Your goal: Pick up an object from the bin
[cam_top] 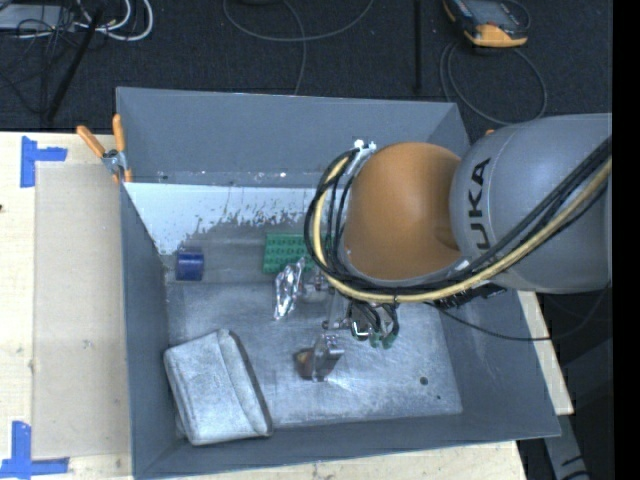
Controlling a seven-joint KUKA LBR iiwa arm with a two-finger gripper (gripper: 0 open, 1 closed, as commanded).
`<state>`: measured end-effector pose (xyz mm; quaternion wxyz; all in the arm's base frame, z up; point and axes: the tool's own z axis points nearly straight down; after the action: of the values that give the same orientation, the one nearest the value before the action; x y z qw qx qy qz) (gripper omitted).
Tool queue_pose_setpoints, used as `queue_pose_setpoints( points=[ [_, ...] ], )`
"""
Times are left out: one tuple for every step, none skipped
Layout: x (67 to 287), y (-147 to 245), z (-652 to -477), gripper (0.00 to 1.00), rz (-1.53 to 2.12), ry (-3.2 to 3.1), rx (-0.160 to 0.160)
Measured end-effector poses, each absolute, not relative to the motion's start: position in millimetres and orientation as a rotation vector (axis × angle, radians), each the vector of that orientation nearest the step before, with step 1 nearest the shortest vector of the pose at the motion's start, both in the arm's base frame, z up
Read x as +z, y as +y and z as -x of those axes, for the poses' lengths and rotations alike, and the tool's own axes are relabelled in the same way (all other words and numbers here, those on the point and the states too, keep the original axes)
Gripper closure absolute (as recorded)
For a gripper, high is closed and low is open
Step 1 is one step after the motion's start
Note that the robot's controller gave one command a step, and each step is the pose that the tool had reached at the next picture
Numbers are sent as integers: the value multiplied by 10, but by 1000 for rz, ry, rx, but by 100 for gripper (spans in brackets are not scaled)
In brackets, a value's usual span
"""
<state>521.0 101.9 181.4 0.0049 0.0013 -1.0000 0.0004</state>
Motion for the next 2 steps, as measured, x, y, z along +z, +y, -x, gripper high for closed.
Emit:
queue_pose_setpoints(
  points=[
    [753, 659, -5358, 0, 122, -3136, 1],
    [782, 663, -5365, 100, 124, -3138, -1]
  ],
)
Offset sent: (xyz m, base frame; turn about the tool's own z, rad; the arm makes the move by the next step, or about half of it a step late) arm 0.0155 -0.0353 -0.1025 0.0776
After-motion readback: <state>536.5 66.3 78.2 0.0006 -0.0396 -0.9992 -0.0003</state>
